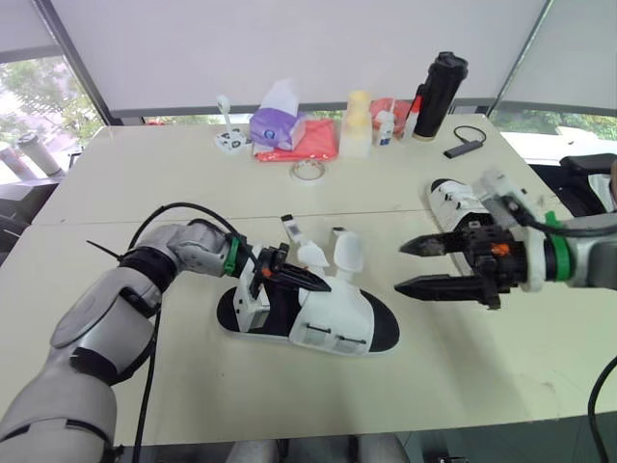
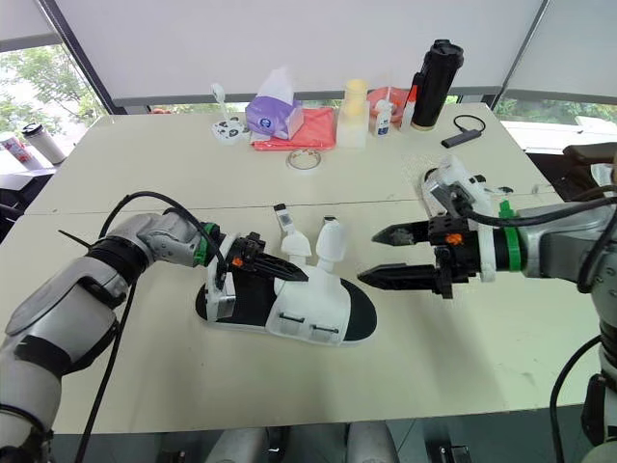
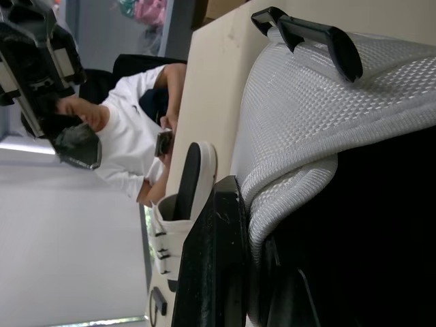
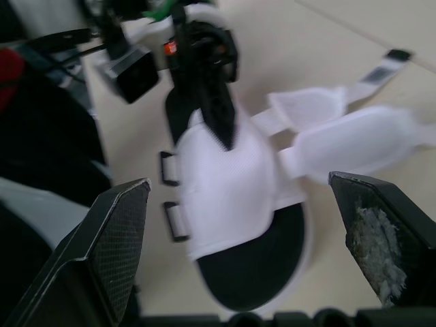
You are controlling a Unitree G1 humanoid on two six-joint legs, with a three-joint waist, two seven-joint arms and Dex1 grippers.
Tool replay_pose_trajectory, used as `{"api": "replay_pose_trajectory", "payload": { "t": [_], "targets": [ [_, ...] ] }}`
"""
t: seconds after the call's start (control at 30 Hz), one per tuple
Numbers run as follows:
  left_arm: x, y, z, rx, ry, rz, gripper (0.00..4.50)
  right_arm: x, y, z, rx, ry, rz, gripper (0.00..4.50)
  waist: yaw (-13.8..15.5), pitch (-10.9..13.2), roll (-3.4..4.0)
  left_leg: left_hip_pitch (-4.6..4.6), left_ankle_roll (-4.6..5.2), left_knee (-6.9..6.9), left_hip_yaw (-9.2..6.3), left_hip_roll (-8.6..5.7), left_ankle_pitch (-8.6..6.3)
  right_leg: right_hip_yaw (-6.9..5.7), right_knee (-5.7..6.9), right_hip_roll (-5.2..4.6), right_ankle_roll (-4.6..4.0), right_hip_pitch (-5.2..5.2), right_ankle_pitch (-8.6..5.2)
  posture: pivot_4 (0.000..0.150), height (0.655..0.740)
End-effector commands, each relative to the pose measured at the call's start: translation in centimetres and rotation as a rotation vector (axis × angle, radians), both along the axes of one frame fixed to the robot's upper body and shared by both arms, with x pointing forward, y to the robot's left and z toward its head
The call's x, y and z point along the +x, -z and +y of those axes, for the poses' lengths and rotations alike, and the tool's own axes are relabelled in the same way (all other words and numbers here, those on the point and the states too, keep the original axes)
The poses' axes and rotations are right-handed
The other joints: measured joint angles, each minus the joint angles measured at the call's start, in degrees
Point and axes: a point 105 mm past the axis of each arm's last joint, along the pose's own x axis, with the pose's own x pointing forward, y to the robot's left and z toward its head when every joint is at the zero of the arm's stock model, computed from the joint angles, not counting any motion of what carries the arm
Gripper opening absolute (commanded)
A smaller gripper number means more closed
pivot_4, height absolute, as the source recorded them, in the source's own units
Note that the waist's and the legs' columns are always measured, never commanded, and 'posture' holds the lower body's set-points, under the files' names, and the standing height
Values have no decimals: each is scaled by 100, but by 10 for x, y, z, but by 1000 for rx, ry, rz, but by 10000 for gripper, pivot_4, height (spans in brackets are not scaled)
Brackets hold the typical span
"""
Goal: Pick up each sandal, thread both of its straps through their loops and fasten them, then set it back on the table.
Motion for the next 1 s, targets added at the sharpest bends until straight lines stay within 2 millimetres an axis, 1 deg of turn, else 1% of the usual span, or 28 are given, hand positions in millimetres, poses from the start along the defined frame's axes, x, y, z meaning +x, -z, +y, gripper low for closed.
{"api": "replay_pose_trajectory", "payload": {
  "t": [0.03, 0.1, 0.3, 0.43, 0.63, 0.8, 0.9, 0.97, 1.0],
  "targets": [
    [5, -18, 3, -54, -17, -74, 489, -5, 10, 3, -51, -12, -14, 45000, -23, 0, 1, -4, 1, 7, 2, -1, 0, -3, 0, 1, 2, 0, 1, 1500, 7400],
    [5, -15, 6, -55, -27, -88, 489, -3, 12, 5, -56, -10, -30, 45000, -51, 0, 1, -7, 2, 16, 4, -2, 0, -1, 4, 0, 9, -1, 5, 1500, 7400],
    [-6, 8, 12, -26, -15, -82, 489, 1, 19, 8, -77, 5, -43, 45000, -53, -1, 2, -6, 3, 32, 4, 0, -1, 0, 9, 2, 13, 3, 8, 1500, 7400],
    [-9, 21, 11, -13, -19, -79, 489, 3, 21, 8, -93, 11, -57, 45000, -16, -1, 2, -11, 3, 42, 3, -2, -1, -1, 11, 2, 17, 4, 12, 1500, 7400],
    [-10, 33, 5, -12, -55, -110, 489, 4, 21, 8, -108, 15, -76, 45000, -6, -2, 3, -11, 3, 52, -1, -3, -1, -2, 9, 2, 22, 12, 18, 1500, 7400],
    [-14, 44, 10, 14, -65, -88, 489, 6, 21, 8, -112, 18, -85, 45000, -3, -4, 6, -10, 4, 53, -1, -3, -1, -2, 9, 2, 22, 13, 19, 1500, 7400],
    [-15, 43, 11, -3, -64, -74, 9884, 7, 22, 9, -113, 17, -85, 45000, -15, -4, 6, -9, 4, 53, -1, -3, -1, -2, 9, 2, 22, 13, 20, 1500, 7400],
    [-15, 42, 12, -5, -65, -58, 19454, 8, 23, 9, -115, 17, -85, 45000, -26, -4, 6, -9, 3, 53, -1, -3, -1, -2, 10, 2, 21, 12, 20, 1500, 7400],
    [-15, 44, 13, 3, -62, -46, 24986, 8, 23, 9, -116, 16, -85, 45000, -29, -4, 6, -9, 3, 52, -2, -3, -1, -3, 10, 2, 21, 11, 20, 1500, 7400]
  ]
}}
